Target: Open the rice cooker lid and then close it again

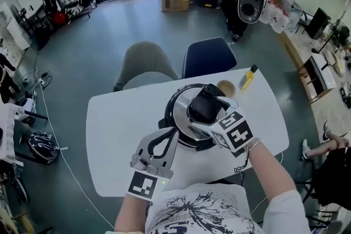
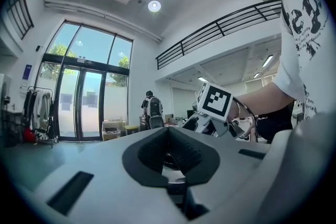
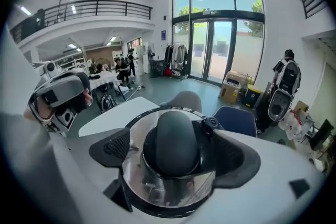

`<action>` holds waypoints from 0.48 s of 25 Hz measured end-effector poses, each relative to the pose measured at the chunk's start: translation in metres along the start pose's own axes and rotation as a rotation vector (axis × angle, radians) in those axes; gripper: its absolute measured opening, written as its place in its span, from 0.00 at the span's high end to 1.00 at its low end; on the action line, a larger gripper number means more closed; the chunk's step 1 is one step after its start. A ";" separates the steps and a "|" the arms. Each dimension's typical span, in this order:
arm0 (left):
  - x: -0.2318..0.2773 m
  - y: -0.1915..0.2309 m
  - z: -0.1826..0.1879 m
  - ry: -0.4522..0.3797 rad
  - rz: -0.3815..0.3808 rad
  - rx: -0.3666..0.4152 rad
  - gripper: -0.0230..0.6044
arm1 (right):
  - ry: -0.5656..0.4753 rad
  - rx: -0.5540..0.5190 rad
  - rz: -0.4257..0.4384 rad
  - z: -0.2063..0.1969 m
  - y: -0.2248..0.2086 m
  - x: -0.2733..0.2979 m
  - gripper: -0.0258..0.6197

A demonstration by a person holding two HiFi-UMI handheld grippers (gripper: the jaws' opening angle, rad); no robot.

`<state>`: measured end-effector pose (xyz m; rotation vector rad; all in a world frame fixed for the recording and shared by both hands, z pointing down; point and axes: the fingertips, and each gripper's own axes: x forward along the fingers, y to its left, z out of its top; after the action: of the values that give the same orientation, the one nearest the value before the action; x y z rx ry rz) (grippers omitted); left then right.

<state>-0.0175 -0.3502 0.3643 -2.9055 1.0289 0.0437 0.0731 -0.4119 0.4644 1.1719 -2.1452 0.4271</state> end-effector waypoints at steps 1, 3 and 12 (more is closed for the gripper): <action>0.002 0.003 -0.001 0.003 0.002 -0.003 0.94 | 0.035 -0.003 0.006 -0.001 -0.003 0.007 0.18; 0.006 0.007 -0.004 0.006 0.011 -0.010 0.94 | 0.087 0.003 0.019 -0.003 -0.006 0.019 0.23; 0.013 0.006 -0.002 0.049 0.053 0.065 0.94 | 0.227 0.023 0.085 -0.003 -0.010 0.037 0.44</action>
<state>-0.0109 -0.3633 0.3651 -2.8342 1.0939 -0.0575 0.0681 -0.4393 0.4916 0.9957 -2.0019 0.5945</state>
